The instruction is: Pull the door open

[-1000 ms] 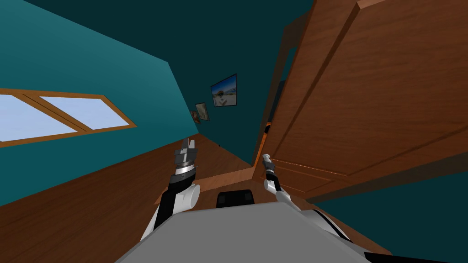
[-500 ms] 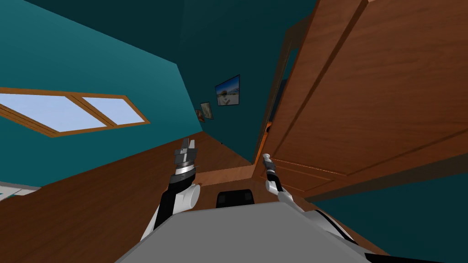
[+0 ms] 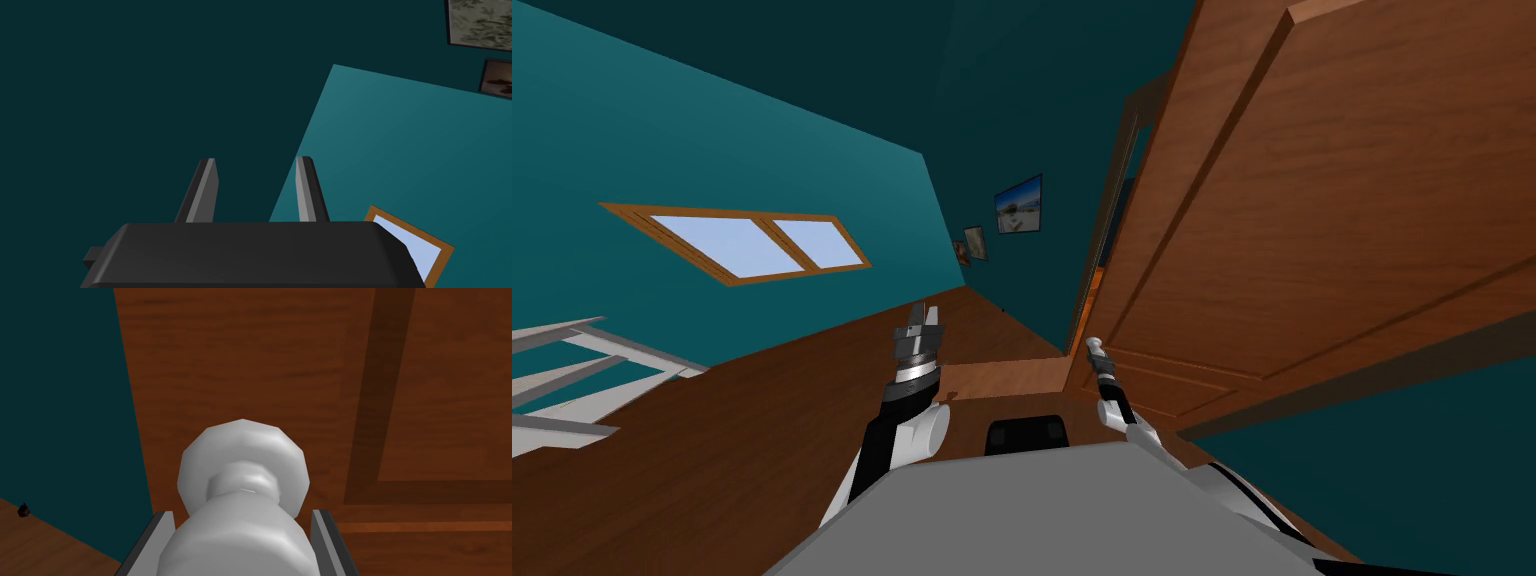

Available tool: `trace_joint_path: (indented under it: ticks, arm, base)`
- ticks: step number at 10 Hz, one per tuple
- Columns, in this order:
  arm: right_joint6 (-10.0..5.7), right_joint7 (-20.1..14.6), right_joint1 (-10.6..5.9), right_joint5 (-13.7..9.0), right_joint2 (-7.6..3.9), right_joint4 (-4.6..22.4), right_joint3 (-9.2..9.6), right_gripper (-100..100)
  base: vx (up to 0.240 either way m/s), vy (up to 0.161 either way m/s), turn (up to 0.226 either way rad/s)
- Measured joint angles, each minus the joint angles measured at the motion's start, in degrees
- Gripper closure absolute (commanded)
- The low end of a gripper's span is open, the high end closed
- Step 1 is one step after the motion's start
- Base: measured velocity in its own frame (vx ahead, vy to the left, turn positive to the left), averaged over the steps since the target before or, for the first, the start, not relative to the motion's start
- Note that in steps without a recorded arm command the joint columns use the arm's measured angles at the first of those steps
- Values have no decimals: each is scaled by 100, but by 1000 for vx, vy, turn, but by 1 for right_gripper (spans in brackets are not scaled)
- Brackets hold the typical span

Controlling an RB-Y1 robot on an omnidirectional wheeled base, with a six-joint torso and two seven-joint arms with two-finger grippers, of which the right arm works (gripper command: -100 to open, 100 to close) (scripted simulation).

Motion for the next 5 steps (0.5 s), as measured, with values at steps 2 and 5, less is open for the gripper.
trace_joint_path:
  ticks: [2, 5]
  arm:
    - [-17, -200, 32, 59, -101, -27, 128, 100]
    - [-22, -376, 81, 135, -172, -56, 286, 100]
  base:
    - [-226, -59, 125]
    - [-156, -1, 67]
